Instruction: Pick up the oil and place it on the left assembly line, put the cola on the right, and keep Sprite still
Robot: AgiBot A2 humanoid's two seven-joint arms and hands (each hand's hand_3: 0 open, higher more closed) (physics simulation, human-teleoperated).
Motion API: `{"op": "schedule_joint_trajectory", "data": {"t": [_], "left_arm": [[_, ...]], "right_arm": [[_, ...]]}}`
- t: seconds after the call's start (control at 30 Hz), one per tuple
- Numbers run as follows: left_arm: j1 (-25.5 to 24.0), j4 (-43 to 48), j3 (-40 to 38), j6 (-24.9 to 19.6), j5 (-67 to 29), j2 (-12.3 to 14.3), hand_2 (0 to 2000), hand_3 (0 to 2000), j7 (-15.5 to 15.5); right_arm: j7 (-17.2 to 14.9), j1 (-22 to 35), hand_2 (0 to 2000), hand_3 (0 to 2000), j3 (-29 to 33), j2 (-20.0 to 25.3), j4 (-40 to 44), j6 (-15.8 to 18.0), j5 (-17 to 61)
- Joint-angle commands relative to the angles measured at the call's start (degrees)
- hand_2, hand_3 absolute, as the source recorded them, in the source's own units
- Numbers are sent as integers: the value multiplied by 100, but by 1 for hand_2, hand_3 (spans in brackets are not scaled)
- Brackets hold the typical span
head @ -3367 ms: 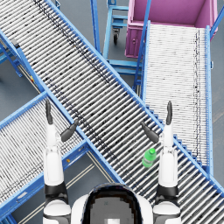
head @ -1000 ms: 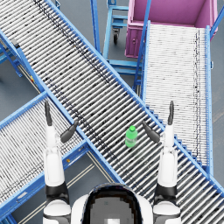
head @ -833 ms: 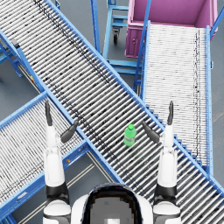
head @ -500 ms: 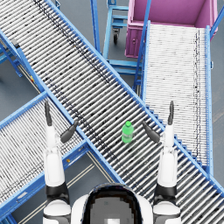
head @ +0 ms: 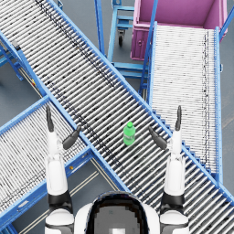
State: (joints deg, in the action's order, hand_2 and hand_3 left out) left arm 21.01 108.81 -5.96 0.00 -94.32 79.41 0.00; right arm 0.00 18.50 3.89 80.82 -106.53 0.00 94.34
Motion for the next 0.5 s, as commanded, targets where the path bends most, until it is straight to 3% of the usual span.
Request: {"op": "schedule_joint_trajectory", "data": {"t": [0.03, 0.5], "left_arm": [[64, 16, -23, 0, 0, -9, 0, 0, 0], [31, 15, 1, 0, 0, 10, 0, 0, 0]], "right_arm": [[0, 71, 0, 0, 12, -4, -21, 0, 0], [0, 40, 0, 0, 39, 20, -12, 0, 0]]}}
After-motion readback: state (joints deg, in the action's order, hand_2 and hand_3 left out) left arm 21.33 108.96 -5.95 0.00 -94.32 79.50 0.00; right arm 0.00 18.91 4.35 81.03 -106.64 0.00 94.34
